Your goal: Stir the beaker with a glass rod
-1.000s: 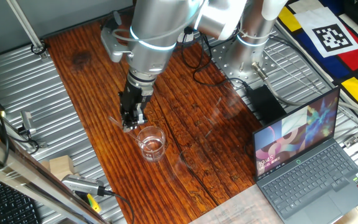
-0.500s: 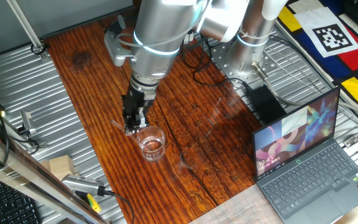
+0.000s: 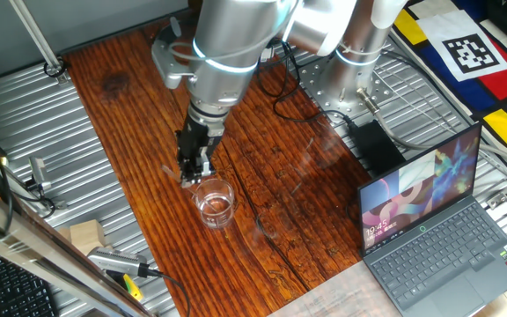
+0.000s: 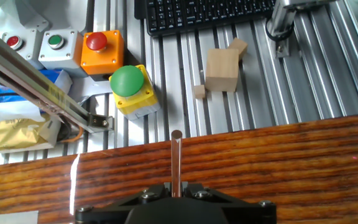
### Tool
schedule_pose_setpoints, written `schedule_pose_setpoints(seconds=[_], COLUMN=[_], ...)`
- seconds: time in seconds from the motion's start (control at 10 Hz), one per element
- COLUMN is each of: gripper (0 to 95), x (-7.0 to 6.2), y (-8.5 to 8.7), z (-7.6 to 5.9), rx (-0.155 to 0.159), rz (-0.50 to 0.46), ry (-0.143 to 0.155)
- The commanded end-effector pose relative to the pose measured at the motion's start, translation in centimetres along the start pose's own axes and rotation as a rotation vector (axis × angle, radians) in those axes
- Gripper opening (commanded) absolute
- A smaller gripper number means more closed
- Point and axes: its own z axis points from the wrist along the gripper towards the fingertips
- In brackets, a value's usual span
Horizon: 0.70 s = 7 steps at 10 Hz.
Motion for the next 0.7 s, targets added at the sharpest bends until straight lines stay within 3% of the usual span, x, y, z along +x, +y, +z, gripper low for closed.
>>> schedule_pose_setpoints(seconds=[0.1, 0.7], gripper=[0.0, 0.0], x=[-0.1, -0.8], y=[-0.3, -2.0], z=[0.1, 0.2], rx=[-0.002, -0.014], rz=[-0.004, -0.03], ry=[-0.003, -0.012])
